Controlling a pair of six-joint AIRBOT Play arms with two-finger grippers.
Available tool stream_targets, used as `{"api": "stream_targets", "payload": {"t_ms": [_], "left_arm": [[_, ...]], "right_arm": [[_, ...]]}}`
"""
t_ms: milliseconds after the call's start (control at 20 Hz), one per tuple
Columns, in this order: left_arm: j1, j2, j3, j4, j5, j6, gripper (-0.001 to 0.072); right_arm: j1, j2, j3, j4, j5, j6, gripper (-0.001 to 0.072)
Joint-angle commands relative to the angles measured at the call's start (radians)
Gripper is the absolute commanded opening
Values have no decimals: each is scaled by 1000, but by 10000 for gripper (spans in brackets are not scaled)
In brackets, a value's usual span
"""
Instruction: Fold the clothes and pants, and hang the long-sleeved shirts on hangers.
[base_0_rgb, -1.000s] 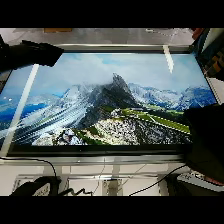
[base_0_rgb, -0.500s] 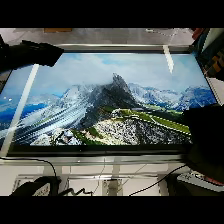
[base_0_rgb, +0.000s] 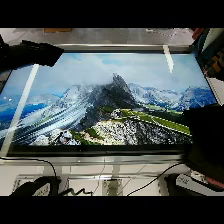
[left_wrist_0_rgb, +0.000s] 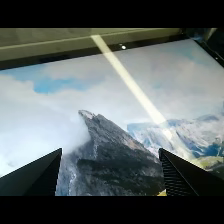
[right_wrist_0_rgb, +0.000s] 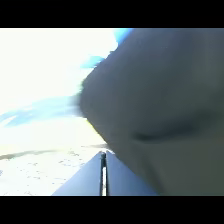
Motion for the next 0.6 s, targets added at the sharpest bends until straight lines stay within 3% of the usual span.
{"api": "stream_targets", "payload": {"t_ms": [0, 350, 500, 550], "left_arm": [[0, 1, 0, 0, 0, 0, 693], [0, 1, 0, 0, 0, 0, 693], [0, 1, 0, 0, 0, 0, 693], [0, 1, 0, 0, 0, 0, 693]], "right_arm": [[341, 19, 0, -26, -94, -19, 12], [880, 19, 0, -80, -140, -10, 12], [1021, 17, -1, -260, -146, 62, 13], [1038, 17, -1, -257, -146, 71, 13]]}}
